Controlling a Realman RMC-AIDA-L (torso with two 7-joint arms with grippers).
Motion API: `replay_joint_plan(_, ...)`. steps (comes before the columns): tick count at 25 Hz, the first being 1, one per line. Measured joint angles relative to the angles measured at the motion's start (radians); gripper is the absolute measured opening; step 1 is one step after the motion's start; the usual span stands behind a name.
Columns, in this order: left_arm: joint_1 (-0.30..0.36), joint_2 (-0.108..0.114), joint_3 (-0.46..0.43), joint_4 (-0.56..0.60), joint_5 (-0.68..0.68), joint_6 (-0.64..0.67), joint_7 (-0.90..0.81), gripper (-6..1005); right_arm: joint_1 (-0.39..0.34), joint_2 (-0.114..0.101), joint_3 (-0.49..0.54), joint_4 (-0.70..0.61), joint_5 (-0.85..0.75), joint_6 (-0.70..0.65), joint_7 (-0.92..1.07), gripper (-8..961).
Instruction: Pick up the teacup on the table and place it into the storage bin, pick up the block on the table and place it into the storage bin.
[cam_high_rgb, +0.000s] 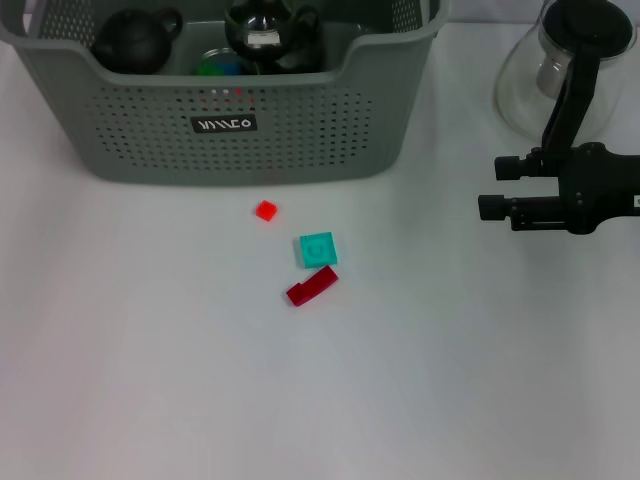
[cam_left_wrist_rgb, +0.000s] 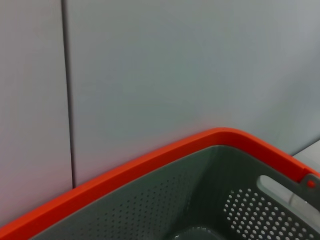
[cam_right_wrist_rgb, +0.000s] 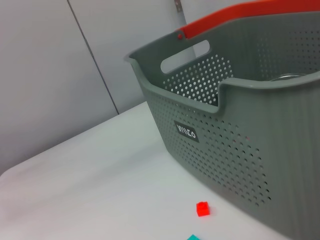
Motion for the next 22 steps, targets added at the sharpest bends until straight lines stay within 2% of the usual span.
replay_joint_plan(2, 0.005, -0.001, -0.003, 0.034, -0.001, 0.031, -0.003, 546, 0.0, -0.002, 0.0, 0.001, 0.0, -0.003, 0.0, 744)
replay_joint_plan(6, 0.011, -0.023, -0.002, 0.195, -0.085, 0.255, 0.049, 733, -0.002, -0.003, 0.0, 0.002, -0.001, -0.004, 0.001, 744)
replay_joint_plan(7, 0.013, -0.039, 0.003, 0.244, -0.122, 0.344, 0.086, 780, -0.003, -0.004, 0.001, 0.002, -0.001, -0.004, 0.001, 744)
replay_joint_plan(10, 0.022, -0.113, 0.037, 0.366, -0.165, 0.522, 0.182, 872, -0.007, -0.004, 0.002, 0.002, -0.001, -0.004, 0.002, 744)
replay_joint_plan(11, 0.037, -0.148, 0.071, 0.407, -0.163, 0.561, 0.211, 903, -0.01, -0.004, 0.002, 0.002, -0.001, -0.005, 0.003, 744)
replay_joint_plan(13, 0.086, -0.198, 0.177, 0.466, -0.159, 0.58, 0.264, 965, -0.014, -0.004, 0.002, 0.002, -0.001, -0.004, 0.005, 744)
replay_joint_plan(15, 0.14, -0.229, 0.293, 0.501, -0.157, 0.574, 0.3, 964, -0.019, -0.003, 0.003, 0.003, 0.0, -0.004, 0.008, 744)
replay_joint_plan(16, 0.167, -0.238, 0.358, 0.51, -0.155, 0.569, 0.312, 964, -0.021, -0.003, 0.004, 0.003, 0.0, -0.004, 0.01, 744)
replay_joint_plan(19, 0.22, -0.243, 0.545, 0.498, -0.135, 0.52, 0.31, 963, -0.025, -0.003, 0.009, 0.003, -0.001, -0.004, 0.013, 745)
replay_joint_plan(22, 0.236, -0.243, 0.669, 0.434, -0.052, 0.424, 0.296, 961, -0.029, -0.002, 0.011, 0.007, -0.001, 0.002, 0.013, 745)
